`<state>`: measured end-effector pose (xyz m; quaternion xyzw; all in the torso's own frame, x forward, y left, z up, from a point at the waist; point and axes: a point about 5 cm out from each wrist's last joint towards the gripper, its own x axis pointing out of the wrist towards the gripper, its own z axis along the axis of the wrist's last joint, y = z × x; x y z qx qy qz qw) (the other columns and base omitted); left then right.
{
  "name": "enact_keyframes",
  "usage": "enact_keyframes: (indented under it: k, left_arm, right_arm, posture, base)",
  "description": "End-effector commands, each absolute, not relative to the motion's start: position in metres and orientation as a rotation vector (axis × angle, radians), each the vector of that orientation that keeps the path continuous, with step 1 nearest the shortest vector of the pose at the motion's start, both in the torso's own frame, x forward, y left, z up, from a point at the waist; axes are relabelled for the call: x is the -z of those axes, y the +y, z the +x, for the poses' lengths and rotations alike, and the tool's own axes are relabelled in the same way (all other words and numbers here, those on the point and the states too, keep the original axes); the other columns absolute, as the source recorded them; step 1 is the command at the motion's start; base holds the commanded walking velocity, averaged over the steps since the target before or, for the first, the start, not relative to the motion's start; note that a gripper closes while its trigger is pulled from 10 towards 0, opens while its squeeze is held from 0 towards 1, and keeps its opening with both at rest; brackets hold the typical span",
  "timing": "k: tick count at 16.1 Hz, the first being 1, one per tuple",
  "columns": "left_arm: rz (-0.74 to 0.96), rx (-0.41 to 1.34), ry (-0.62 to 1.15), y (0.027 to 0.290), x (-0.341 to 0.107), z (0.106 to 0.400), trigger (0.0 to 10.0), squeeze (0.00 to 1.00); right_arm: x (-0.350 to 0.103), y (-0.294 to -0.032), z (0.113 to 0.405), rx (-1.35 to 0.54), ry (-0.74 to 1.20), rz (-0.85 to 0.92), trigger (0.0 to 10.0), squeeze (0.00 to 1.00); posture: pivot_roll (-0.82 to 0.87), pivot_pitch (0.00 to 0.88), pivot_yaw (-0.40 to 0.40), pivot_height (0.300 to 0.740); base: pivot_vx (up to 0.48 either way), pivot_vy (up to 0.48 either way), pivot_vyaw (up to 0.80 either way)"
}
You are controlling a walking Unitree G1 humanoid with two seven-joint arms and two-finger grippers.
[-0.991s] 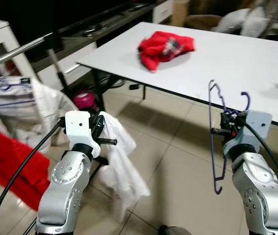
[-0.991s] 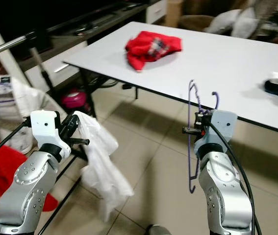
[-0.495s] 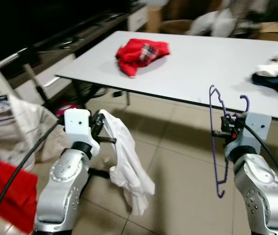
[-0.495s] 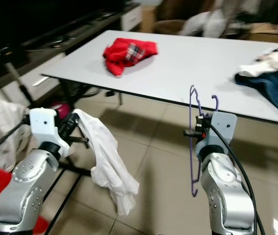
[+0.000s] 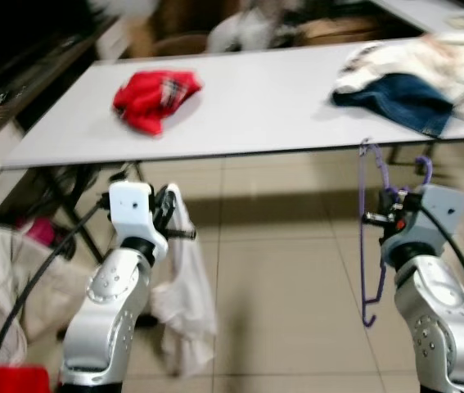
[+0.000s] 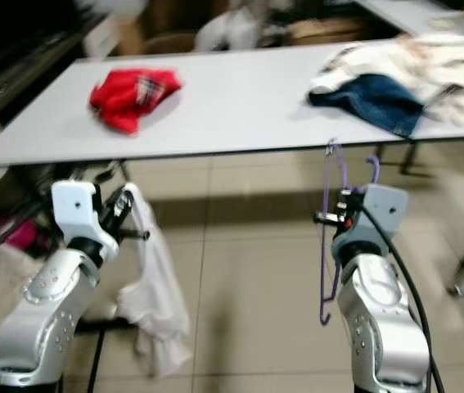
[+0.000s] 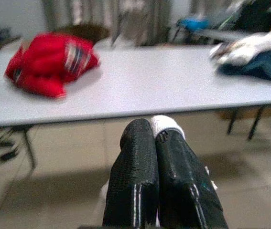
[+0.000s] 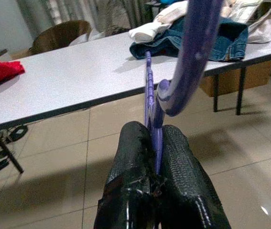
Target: Hang hanger
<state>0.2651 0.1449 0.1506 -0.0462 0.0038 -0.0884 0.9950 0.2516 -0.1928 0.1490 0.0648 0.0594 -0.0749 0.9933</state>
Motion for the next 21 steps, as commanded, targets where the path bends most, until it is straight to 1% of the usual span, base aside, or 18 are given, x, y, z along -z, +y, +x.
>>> enact_keyframes:
  k: [1,5,7,11,21]
  left_arm:
    - [-0.085,0.151,0.002,0.153,-0.152,0.264,10.0,0.00]
    - [-0.061,0.154,-0.018,0.155,-0.154,0.267,10.0,0.00]
    - [-0.070,0.155,-0.023,0.156,-0.155,0.267,10.0,0.00]
    - [-0.087,0.181,-0.020,0.154,-0.155,0.265,10.0,0.00]
    - [-0.089,0.180,-0.017,0.156,-0.155,0.265,10.0,0.00]
  right_arm:
    - [-0.148,-0.182,0.253,0.095,0.133,0.157,10.0,0.00]
    - [-0.146,-0.175,0.253,0.033,0.154,0.149,10.0,0.00]
    - [-0.148,-0.171,0.252,0.019,0.144,0.155,10.0,0.00]
    - [-0.148,-0.167,0.253,-0.030,0.128,0.107,10.0,0.00]
    - [-0.146,-0.161,0.252,-0.068,0.130,0.119,10.0,0.00]
  posture:
    - [-0.10,0.000,0.088,0.740]
    - [-0.11,0.000,0.092,0.740]
    - [-0.11,0.000,0.092,0.740]
    - [-0.11,0.000,0.093,0.740]
    - [-0.10,0.000,0.094,0.740]
  base:
    - [0.000,0.000,-0.46]
    - [0.000,0.000,0.00]
    - [0.278,0.000,0.00]
    - [0.348,0.000,0.00]
    - [0.390,0.000,0.00]
